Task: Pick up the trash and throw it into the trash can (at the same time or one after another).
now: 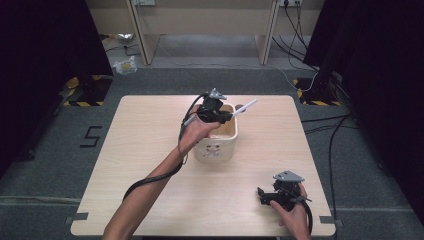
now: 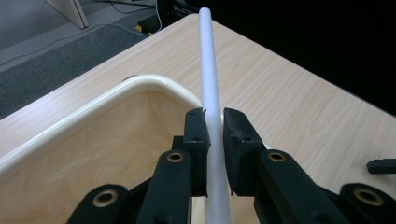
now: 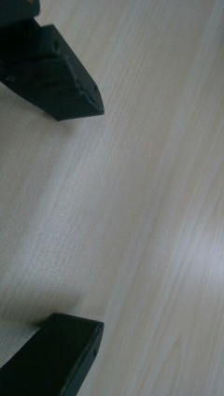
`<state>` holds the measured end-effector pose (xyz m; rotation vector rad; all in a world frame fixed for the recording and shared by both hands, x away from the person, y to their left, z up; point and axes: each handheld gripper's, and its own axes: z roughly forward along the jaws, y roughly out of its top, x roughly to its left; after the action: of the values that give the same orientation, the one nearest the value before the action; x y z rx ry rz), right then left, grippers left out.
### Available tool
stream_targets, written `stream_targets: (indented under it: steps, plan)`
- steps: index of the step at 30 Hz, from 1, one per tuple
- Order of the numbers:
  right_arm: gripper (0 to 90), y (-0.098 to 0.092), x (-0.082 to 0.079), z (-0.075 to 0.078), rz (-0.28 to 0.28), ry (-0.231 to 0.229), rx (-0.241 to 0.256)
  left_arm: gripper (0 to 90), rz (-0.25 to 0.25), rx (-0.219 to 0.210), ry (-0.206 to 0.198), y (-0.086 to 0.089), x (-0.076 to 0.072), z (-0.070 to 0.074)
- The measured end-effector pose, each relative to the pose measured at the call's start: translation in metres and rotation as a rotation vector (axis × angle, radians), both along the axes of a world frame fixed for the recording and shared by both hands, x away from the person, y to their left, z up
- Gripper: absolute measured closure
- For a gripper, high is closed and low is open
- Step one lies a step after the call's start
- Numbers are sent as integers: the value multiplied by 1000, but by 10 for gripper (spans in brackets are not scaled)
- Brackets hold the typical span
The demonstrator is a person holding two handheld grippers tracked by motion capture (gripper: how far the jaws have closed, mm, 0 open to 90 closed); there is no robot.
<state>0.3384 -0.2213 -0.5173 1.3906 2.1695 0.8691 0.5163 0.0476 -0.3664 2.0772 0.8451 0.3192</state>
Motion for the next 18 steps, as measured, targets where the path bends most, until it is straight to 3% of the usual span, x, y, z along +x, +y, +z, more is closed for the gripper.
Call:
stream_targets:
  steps: [6,18]
  plan:
    - [7,0,0,0,2,0,0,793,-9,26,20,-2,0,-3]
    - [7,0,0,0,1,0,1,735,-11,39,6,-1,-3,1]
